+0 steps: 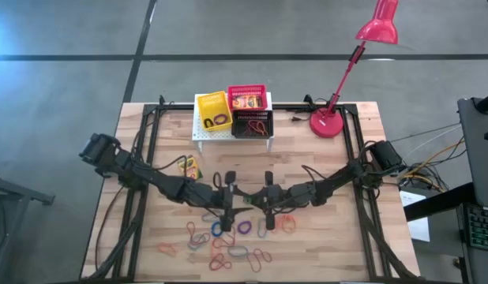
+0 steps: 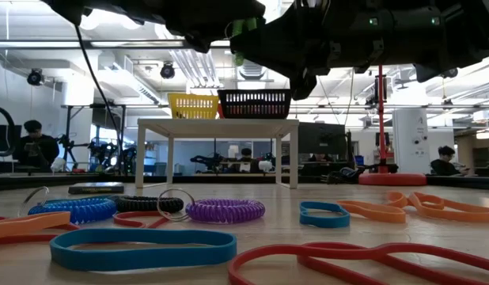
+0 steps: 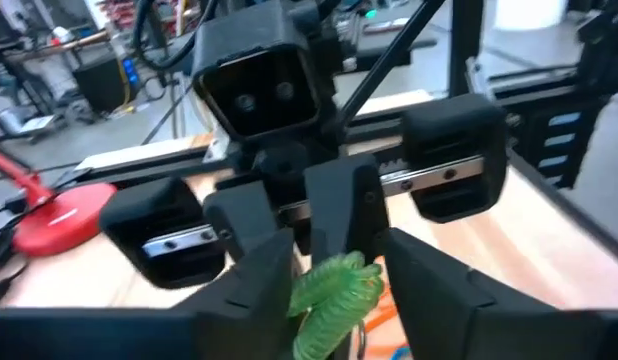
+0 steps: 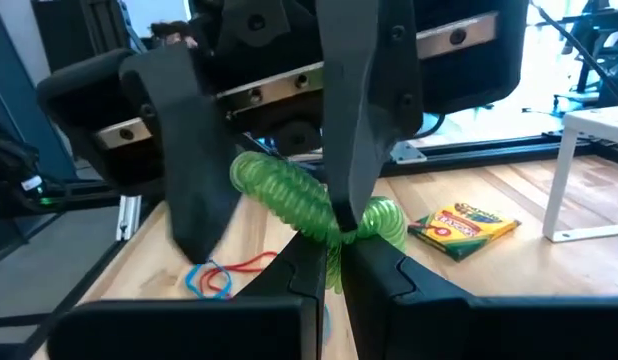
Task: Pick & Place Office Desk Supplies
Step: Put the green spring keychain into the yellow bin on the shelf
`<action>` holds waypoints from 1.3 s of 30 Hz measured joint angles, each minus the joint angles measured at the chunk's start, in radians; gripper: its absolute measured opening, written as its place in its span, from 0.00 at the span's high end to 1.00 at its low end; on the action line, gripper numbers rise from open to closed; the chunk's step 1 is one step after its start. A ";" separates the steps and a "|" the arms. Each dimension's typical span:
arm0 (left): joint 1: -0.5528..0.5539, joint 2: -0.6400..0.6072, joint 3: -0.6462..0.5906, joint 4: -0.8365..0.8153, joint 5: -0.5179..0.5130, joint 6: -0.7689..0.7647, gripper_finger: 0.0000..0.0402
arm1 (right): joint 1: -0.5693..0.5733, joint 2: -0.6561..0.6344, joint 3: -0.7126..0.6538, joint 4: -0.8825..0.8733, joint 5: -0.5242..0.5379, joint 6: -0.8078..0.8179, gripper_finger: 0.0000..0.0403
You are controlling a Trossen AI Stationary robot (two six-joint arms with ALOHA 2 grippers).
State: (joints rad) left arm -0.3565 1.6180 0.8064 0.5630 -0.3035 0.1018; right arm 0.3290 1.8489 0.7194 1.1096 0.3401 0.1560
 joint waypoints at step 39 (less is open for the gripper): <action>0.058 -0.452 0.028 -0.697 -0.298 -0.234 0.90 | 0.000 -0.255 0.075 -0.748 0.142 0.117 0.49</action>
State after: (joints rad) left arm -0.2984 1.1661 0.8344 -0.1345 -0.6016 -0.1317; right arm 0.3292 1.5940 0.7943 0.3619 0.4824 0.2732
